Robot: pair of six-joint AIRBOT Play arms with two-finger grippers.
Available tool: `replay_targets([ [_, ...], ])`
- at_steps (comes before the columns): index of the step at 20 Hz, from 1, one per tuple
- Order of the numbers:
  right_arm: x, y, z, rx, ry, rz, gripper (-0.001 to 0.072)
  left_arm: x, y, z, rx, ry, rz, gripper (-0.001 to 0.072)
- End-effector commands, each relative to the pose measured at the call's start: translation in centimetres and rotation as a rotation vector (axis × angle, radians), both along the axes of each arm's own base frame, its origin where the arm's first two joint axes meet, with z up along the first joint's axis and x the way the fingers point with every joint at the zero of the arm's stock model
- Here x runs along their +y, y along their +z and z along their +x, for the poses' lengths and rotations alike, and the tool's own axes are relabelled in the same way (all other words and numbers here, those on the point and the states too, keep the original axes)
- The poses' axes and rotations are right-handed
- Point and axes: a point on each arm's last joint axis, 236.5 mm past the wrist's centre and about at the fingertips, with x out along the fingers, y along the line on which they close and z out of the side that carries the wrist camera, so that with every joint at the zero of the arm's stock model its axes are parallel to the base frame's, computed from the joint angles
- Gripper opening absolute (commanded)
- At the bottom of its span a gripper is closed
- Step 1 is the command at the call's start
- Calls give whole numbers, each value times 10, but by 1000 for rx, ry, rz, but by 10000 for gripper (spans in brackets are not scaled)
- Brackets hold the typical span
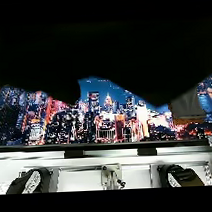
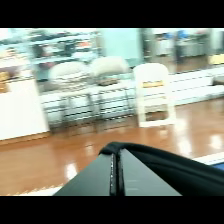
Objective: Fold the shirts.
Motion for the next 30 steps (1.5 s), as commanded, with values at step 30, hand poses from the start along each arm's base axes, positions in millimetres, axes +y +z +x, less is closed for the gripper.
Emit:
replay_targets([
  [30, 64, -521, 331, 923, -95, 245, 71, 34, -579, 326, 1146, -151, -400, 30],
])
